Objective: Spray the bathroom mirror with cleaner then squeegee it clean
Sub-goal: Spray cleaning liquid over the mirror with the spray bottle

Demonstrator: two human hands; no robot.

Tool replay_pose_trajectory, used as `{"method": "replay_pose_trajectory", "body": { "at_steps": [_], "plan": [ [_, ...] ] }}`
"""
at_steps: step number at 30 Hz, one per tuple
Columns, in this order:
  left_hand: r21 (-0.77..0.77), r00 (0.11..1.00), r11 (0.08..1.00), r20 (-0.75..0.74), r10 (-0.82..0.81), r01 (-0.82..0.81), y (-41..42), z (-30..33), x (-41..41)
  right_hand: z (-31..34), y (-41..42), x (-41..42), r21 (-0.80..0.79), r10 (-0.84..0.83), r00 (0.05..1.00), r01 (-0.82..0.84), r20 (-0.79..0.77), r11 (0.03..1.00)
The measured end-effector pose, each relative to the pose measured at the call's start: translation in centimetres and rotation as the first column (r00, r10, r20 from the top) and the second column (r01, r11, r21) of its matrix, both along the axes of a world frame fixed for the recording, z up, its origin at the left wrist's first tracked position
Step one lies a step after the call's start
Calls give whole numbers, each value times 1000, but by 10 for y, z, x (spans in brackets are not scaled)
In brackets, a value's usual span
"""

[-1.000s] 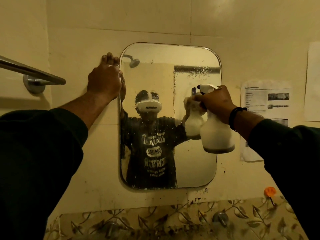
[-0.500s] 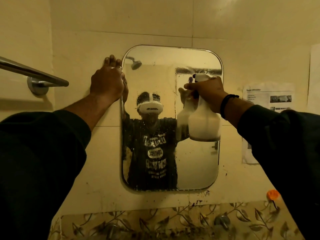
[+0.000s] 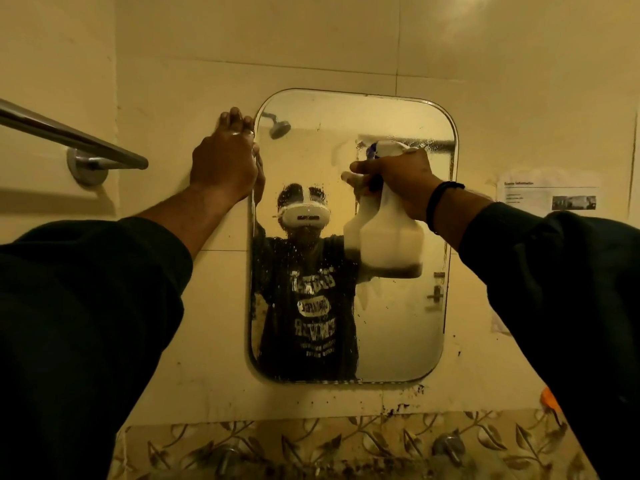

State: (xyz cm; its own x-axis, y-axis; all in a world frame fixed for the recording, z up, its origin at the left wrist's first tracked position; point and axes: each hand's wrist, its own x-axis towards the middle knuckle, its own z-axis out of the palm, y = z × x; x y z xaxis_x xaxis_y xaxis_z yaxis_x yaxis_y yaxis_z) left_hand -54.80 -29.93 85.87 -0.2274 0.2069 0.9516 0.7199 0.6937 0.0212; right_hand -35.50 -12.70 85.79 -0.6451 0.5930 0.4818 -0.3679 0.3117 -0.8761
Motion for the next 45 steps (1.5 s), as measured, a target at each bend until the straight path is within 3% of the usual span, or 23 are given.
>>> {"method": "replay_pose_trajectory", "body": {
  "at_steps": [3,7,11,14,23,27,29,32,35,38,41,45],
  "plan": [
    [11,999,1000,-32,-17,17,-1,0,2,0,4,5,-61,57,998,-58,-21,996],
    [18,999,999,-39,-36,37,-1,0,3,0,23,18,64,-229,973,230,-13,971],
    [7,999,1000,-32,-29,29,0,0,3,-6,40,32,10,-207,978,208,-16,978],
    [2,1000,1000,-24,-19,19,0,-1,3,-9,47,40,86,-329,944,327,6,941],
    [-16,999,999,-5,-38,38,-4,2,11,-12,43,54,108,-291,955,297,-61,949],
    [-27,994,996,81,-78,80,-11,6,14,-17,41,59,102,-271,961,275,-48,956],
    [21,972,991,194,-133,131,-9,10,19,-21,38,60,93,-282,957,288,-74,953],
    [222,926,959,293,-239,177,3,2,32,-31,28,59,98,-305,946,316,-110,944],
    [480,902,828,152,-405,291,18,-30,66,-44,17,55,99,-294,944,310,-148,946],
    [608,777,629,32,-629,485,35,-74,109,-60,3,51,100,-273,942,296,-195,950],
    [693,535,458,123,-836,556,55,-124,144,-76,-8,52,99,-239,944,266,-230,959],
    [813,192,305,240,-952,497,78,-188,169,-95,-18,58,143,-246,943,282,-225,949]
  ]
}}
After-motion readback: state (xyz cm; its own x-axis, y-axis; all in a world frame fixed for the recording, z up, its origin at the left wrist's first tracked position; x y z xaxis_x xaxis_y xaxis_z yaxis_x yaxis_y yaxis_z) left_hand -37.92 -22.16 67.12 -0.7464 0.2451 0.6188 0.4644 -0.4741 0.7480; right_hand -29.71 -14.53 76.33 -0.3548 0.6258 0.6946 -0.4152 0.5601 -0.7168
